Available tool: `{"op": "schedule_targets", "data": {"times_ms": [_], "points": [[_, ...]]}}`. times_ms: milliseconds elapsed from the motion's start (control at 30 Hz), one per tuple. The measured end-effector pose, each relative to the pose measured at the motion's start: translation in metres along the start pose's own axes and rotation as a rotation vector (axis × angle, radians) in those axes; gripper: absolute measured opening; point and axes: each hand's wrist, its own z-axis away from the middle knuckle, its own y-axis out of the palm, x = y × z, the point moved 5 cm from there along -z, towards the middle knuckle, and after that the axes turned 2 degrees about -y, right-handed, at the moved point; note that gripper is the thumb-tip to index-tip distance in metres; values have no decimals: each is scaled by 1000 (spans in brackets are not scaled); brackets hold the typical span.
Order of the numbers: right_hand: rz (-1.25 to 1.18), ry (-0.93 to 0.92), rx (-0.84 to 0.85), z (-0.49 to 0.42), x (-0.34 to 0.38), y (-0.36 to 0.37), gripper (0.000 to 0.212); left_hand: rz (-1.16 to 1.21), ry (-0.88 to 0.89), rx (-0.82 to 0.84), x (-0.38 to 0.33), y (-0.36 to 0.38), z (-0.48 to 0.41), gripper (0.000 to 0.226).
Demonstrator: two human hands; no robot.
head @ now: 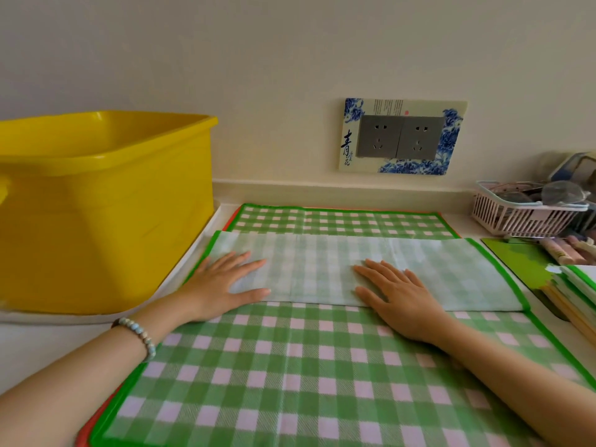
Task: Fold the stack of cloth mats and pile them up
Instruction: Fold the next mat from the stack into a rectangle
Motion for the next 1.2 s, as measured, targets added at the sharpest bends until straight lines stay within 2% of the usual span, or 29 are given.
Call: {"op": "schedule_targets", "data": {"times_ms": [167, 267, 400, 500, 700, 867, 1000, 1067, 1200], "points": [[-15, 8, 8, -1, 2, 0, 57, 149, -23, 111, -6, -19, -6, 100], [-29, 12, 9, -1, 2, -1, 57, 252, -18, 75, -22, -31, -24, 103], [-61, 12, -10, 1, 4, -3, 58, 162, 120, -67, -65, -29, -59, 83], [-100, 34, -50, 2, 4, -4, 60, 92, 189, -76, -92, -25, -88, 73], [-205, 83, -121, 3, 0, -7, 60, 41, 163, -76, -109, -26, -132, 62], [-292, 99, -197, 2, -4, -12, 54, 66, 115, 66, -111, -31, -149, 66], [-411, 104, -234, 1, -8, -13, 44, 60, 157, 142, -115, -43, -146, 47], [-470, 102, -242, 1, -10, -13, 39, 82, 194, 160, -116, -51, -139, 50], [-641, 97, -275, 2, -12, -18, 31, 273, 221, 179, -115, -56, -117, 40]]}}
